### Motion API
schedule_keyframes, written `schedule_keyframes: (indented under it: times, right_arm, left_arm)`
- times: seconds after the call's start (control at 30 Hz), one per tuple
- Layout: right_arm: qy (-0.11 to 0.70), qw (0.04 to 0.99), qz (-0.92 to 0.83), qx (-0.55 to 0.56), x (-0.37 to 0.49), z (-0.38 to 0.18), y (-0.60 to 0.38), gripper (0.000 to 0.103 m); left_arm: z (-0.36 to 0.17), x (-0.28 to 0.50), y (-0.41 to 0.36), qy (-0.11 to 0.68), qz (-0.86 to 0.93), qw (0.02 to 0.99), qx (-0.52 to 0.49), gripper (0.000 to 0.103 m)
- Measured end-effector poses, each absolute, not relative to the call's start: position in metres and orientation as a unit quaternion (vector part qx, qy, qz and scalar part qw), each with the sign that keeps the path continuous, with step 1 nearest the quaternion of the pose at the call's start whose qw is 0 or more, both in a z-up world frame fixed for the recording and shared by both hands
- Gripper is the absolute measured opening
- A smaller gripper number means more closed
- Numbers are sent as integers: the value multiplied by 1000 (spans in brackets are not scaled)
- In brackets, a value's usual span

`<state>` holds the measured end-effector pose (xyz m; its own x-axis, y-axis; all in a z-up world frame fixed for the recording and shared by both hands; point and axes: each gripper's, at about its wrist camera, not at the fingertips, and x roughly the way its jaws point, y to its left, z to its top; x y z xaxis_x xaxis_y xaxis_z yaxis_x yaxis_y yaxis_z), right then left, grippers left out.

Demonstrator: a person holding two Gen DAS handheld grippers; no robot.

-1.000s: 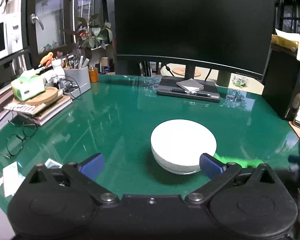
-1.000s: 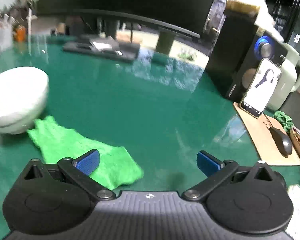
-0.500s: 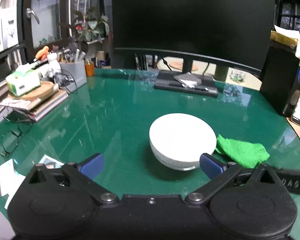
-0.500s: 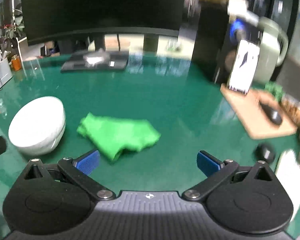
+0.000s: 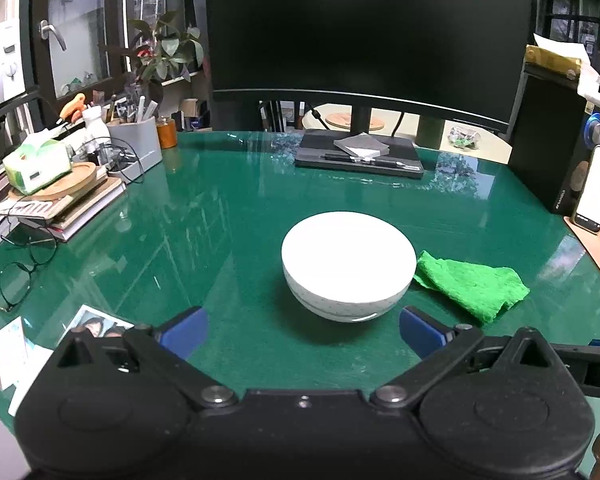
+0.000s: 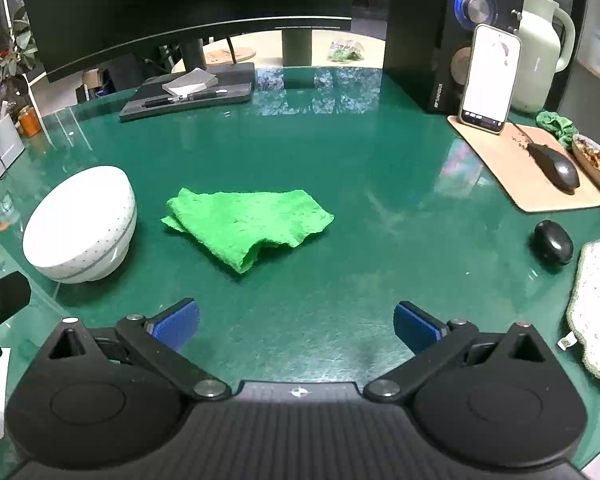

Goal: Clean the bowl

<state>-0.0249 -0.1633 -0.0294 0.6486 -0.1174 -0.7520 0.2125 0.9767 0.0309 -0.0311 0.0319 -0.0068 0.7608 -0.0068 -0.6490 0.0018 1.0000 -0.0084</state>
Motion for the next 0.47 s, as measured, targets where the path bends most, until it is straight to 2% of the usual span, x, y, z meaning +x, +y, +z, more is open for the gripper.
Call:
schedule_keyframes:
  times: [0.47]
  right_arm:
    - [409, 906, -89, 55, -28, -29, -166, 103]
  left_arm:
    - [-6, -35, 28, 332, 2, 943, 8, 102]
